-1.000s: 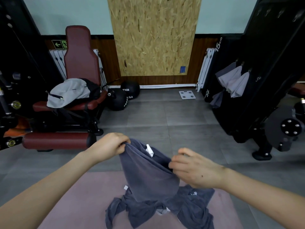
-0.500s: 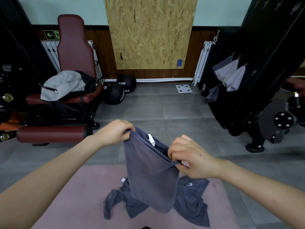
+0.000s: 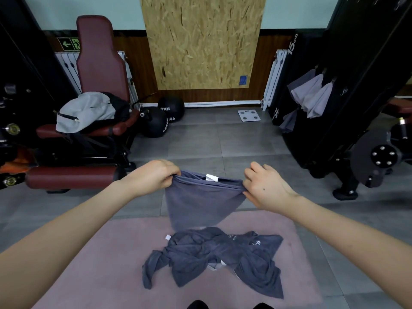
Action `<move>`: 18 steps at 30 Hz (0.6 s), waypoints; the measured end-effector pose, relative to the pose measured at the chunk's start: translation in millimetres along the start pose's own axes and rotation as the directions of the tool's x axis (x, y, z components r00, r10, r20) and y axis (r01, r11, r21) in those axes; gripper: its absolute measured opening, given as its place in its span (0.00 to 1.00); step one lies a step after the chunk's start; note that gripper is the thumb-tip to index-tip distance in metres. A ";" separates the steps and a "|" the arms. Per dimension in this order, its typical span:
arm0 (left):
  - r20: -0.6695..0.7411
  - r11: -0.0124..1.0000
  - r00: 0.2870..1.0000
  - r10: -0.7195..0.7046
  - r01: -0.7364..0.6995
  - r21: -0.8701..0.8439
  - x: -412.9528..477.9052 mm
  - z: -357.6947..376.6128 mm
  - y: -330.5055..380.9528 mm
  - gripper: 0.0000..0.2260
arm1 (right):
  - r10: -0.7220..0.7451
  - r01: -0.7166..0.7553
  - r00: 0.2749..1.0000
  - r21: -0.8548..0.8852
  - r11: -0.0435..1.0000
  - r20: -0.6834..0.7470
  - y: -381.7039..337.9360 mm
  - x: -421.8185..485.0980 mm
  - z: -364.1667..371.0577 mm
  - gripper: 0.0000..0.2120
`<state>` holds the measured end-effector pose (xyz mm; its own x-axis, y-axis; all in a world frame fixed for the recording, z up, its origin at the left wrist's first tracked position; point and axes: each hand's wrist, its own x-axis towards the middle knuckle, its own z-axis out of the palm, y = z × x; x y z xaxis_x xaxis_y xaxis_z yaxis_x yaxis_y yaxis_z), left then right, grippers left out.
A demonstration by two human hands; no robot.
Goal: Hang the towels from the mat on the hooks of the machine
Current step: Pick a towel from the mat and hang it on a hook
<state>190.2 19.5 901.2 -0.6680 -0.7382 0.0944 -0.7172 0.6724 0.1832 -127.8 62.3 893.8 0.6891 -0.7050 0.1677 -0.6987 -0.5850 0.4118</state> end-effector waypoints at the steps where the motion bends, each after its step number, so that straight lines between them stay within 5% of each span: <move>1: -0.001 1.000 1.000 0.016 -0.016 0.006 0.2 -0.1 0.3 0.10 | -0.018 0.019 1.000 0.040 0.999 -0.008 -0.2 -0.9 2.3 0.12; 8: 0.024 0.999 0.999 0.041 -0.041 -0.020 -6.1 3.7 -1.7 0.10 | -0.096 0.120 0.992 0.390 0.913 -0.079 2.0 -9.6 11.8 0.06; 15: 0.039 0.995 0.999 0.014 -0.010 -0.099 -10.3 13.9 4.9 0.11 | -0.082 0.094 0.996 0.361 0.928 -0.047 2.6 -13.9 13.2 0.04; 18: 0.049 0.994 0.999 0.013 -0.007 -0.112 -15.1 17.7 5.6 0.11 | -0.026 0.030 0.999 0.285 0.958 -0.018 5.3 -16.9 15.2 0.11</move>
<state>192.7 35.4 883.5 -0.6859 -0.7261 0.0487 -0.6858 0.6673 0.2905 -146.1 65.1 879.5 0.7104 -0.6821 0.1731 -0.7034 -0.6960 0.1443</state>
